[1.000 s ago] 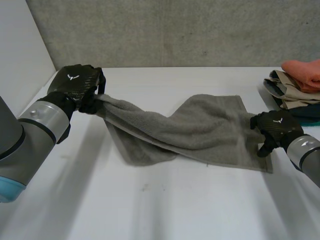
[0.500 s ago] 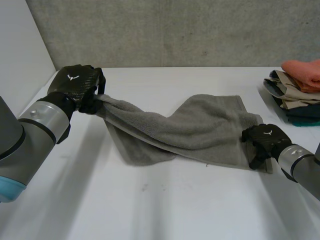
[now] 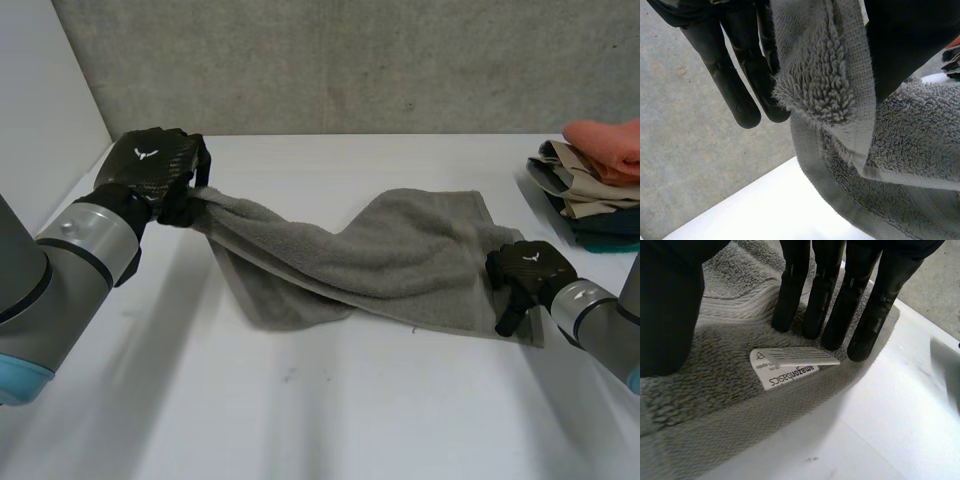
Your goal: Fold the laundry.
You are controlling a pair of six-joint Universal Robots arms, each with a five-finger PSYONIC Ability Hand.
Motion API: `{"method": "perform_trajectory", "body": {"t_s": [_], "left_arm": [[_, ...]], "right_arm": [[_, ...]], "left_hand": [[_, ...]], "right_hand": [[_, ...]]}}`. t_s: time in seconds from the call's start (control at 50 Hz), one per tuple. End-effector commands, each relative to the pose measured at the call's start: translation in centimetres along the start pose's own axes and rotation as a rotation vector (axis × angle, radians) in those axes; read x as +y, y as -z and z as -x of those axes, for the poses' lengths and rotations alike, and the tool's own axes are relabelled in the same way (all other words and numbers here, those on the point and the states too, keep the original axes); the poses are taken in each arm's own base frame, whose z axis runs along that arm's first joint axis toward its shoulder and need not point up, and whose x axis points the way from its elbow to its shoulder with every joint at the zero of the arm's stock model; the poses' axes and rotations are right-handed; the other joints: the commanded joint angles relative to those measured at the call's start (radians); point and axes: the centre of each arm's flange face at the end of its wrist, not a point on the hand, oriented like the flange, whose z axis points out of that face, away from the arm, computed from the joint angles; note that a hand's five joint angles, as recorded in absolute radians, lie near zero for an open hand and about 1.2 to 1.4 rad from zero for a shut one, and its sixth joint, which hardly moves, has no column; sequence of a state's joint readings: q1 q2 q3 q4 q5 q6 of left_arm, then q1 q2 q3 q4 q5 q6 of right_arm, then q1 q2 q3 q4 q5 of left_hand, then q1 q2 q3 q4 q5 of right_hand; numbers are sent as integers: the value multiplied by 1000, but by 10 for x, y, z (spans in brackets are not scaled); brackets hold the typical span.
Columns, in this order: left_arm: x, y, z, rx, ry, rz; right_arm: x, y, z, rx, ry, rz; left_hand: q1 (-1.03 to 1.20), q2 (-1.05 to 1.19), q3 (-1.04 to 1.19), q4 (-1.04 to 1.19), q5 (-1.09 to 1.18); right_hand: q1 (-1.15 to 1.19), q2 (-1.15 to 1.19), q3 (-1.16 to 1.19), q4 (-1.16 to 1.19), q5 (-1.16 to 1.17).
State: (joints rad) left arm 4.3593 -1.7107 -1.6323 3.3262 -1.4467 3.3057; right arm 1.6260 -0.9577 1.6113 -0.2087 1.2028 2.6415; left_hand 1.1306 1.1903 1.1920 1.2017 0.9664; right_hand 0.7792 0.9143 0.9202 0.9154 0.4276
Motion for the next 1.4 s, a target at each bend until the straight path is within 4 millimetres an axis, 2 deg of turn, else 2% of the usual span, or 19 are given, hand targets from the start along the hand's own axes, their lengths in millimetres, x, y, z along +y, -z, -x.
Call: {"method": "perform_trajectory", "body": {"t_s": [0.02,0.14,0.26,0.3,0.42,0.48,0.56,0.58,0.72,0.8,0.9,0.96,1.04,1.06,1.08,1.28,1.4], "left_arm": [[1,1,-1,0,0,3],[1,1,-1,2,-1,3],[-2,3,0,-1,-2,-6],[-2,3,0,-1,-2,-7],[-3,4,0,-2,-3,-9],[-3,4,0,0,-3,-11],[-3,4,-1,0,-3,-9],[-2,4,-1,2,-3,-8],[-2,4,0,-4,-2,-5],[-3,6,0,-8,-5,0],[-12,11,4,-18,-14,-23],[-15,15,9,-36,-17,-36],[-11,15,17,-55,-14,-28],[-9,15,17,-55,-8,-22],[-7,14,17,-56,-4,-15],[-2,15,13,-45,-2,-2],[-2,14,13,-42,-4,-2]], "right_arm": [[-4,-9,-4,7,10,-21],[-9,-11,-6,15,15,-36],[-11,-11,-4,13,19,-39],[-13,-10,-3,11,16,-40],[-15,-9,-2,7,18,-44],[-11,-10,0,3,20,-37],[-9,-12,0,1,20,-33],[-9,-12,0,1,20,-33],[-18,-5,-3,1,26,-50],[-34,10,-5,7,31,-63],[-55,38,-3,-46,41,-25],[-55,43,1,-87,46,-9],[-51,43,7,-121,54,-3],[-45,40,9,-127,49,10],[-41,38,10,-131,41,19],[-13,40,25,-144,-58,57],[-7,42,28,-145,-92,64]], "left_hand": [[266,206,204,195,255],[266,206,204,195,255],[266,206,204,195,255],[266,206,204,195,255],[266,206,204,195,255],[266,206,204,195,255],[266,206,204,195,255],[266,206,204,195,255],[266,206,204,195,255],[266,206,204,195,255],[266,206,204,195,255],[266,206,204,195,255],[266,206,204,195,255],[266,206,204,195,255],[266,206,204,195,255],[266,206,204,195,255],[266,206,204,195,255]], "right_hand": [[536,401,395,400,713],[504,369,363,367,681],[281,146,140,145,458],[120,-15,-21,-16,297],[87,-48,-54,-49,264],[131,-5,-10,-6,308],[429,294,288,293,606],[615,480,474,479,792],[617,482,476,481,794],[617,482,476,481,794],[617,482,476,481,794],[617,482,476,481,794],[346,211,205,210,523],[14,-121,-127,-122,191],[-106,-241,-247,-242,71],[-242,-377,-383,-378,-65],[-283,-418,-424,-419,-106]]}}
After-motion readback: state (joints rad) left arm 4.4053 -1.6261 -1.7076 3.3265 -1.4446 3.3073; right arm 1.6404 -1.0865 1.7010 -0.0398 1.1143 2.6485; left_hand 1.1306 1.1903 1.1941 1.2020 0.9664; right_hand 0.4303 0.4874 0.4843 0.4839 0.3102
